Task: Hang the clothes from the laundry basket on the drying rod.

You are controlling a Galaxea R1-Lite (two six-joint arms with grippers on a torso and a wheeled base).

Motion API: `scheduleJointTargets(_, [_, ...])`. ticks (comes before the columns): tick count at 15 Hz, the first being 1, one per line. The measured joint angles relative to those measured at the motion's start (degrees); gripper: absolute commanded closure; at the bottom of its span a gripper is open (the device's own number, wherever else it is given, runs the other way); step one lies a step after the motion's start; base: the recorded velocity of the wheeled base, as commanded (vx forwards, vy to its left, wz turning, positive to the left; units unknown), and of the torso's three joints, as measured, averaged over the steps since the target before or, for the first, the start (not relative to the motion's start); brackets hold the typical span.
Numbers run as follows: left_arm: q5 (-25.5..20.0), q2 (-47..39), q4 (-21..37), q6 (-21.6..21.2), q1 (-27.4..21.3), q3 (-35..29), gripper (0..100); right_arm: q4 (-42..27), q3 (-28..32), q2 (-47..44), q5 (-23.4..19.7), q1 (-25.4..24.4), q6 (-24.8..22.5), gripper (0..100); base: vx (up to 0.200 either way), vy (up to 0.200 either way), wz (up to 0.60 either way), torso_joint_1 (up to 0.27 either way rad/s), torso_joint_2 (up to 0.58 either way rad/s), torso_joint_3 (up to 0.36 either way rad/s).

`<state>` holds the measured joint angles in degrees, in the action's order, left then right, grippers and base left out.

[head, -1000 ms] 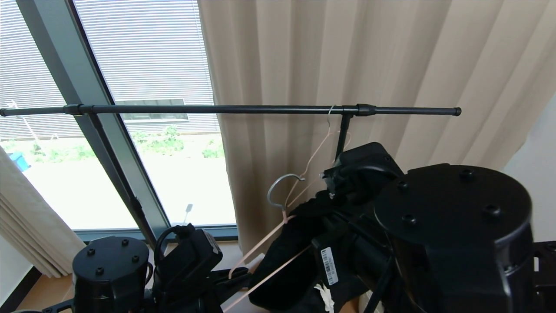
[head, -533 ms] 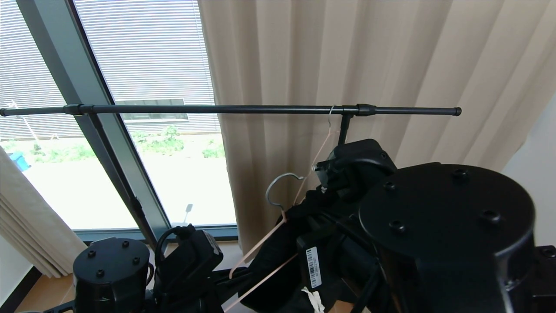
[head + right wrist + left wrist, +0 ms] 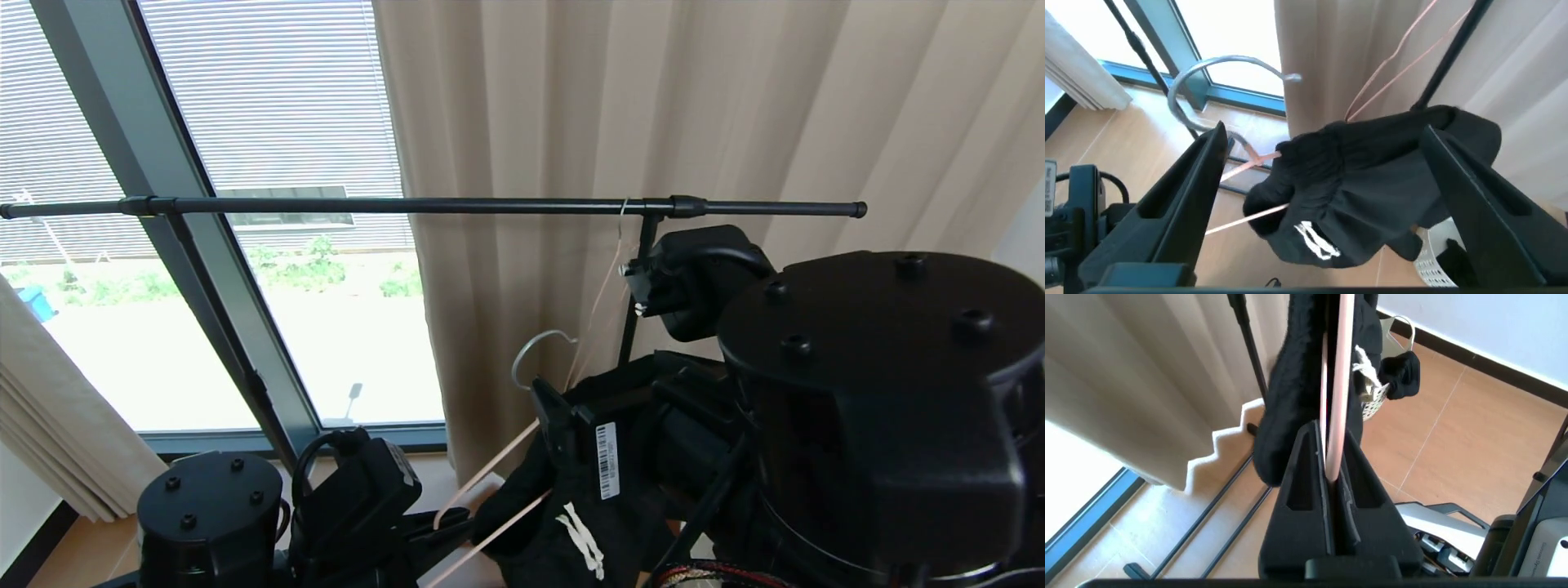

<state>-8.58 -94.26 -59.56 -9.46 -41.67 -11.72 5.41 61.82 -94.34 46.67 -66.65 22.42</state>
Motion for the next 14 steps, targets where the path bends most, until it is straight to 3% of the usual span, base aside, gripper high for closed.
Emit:
scheduleJointTargets(4, [-0.06,0.05,0.01,0.22,0.13,0.20,100,-0.73,-1.45,1.88,-1.29,2.04,-2.33,0,0.000,0.000,0.00,0.000,0.00,0.000])
scheduleJointTargets(6, [-0.11,0.16,-1.30,0.22,0.22,0.41,100,-0.74,-4.41,4.84,-7.40,4.39,-7.38,0,0.000,0.000,0.00,0.000,0.00,0.000])
scheduleJointTargets(8, [-0.28,0.24,-3.99,0.22,0.29,1.27,100,-0.73,-8.68,10.14,-22.26,9.95,-17.96,0,0.000,0.000,0.00,0.000,0.00,0.000])
scheduleJointTargets(10, [-0.39,0.24,-4.75,-0.06,0.35,2.01,100,-2.60,-11.43,15.13,-39.91,20.24,-30.44,0,0.000,0.000,0.00,0.000,0.00,0.000])
scheduleJointTargets(12, [-0.50,0.29,-4.78,-0.22,0.38,2.43,100,-10.34,-10.61,18.05,-58.21,31.67,-43.54,0,0.000,0.000,0.00,0.000,0.00,0.000])
scheduleJointTargets(14, [-0.56,0.35,-4.82,-0.37,0.29,2.82,100,-23.14,-4.33,18.35,-71.90,40.90,-55.56,0,0.000,0.000,0.00,0.000,0.00,0.000])
